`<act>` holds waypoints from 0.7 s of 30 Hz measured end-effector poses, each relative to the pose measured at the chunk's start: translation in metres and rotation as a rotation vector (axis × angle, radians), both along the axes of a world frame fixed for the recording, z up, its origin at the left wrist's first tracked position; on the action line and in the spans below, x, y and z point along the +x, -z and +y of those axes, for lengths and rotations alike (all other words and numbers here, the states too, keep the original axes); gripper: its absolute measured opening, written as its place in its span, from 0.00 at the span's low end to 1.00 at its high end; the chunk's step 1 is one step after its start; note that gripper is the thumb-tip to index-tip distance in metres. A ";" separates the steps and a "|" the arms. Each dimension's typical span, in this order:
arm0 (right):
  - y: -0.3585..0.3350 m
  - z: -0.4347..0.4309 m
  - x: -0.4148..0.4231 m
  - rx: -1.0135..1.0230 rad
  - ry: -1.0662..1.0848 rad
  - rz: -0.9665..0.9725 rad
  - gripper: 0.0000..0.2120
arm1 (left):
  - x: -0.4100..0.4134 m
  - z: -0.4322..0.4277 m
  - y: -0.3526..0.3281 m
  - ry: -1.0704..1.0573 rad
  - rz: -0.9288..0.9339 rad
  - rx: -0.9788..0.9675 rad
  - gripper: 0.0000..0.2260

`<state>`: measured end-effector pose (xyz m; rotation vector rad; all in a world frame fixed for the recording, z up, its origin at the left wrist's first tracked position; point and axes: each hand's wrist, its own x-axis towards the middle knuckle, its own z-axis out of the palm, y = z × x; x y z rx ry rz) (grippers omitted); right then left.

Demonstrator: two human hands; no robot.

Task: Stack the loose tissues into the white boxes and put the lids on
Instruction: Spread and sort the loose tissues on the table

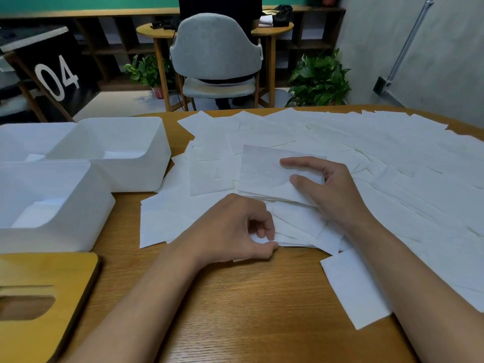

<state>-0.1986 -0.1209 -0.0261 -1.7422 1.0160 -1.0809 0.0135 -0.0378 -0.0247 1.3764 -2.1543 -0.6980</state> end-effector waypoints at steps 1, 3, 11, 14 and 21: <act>0.000 0.000 0.000 -0.002 -0.016 0.001 0.16 | 0.000 0.001 -0.001 -0.003 0.021 -0.012 0.05; -0.002 0.002 0.000 -0.007 -0.043 0.014 0.16 | -0.001 0.003 -0.005 -0.016 0.074 -0.030 0.05; -0.001 0.001 0.001 -0.004 -0.047 0.043 0.16 | -0.003 0.003 -0.007 0.040 -0.053 0.051 0.09; -0.001 0.001 0.002 0.001 -0.042 0.047 0.16 | -0.004 0.003 -0.005 0.037 -0.057 0.008 0.03; -0.002 0.003 0.001 0.033 -0.081 0.033 0.14 | 0.000 0.008 -0.020 -0.079 0.142 0.013 0.04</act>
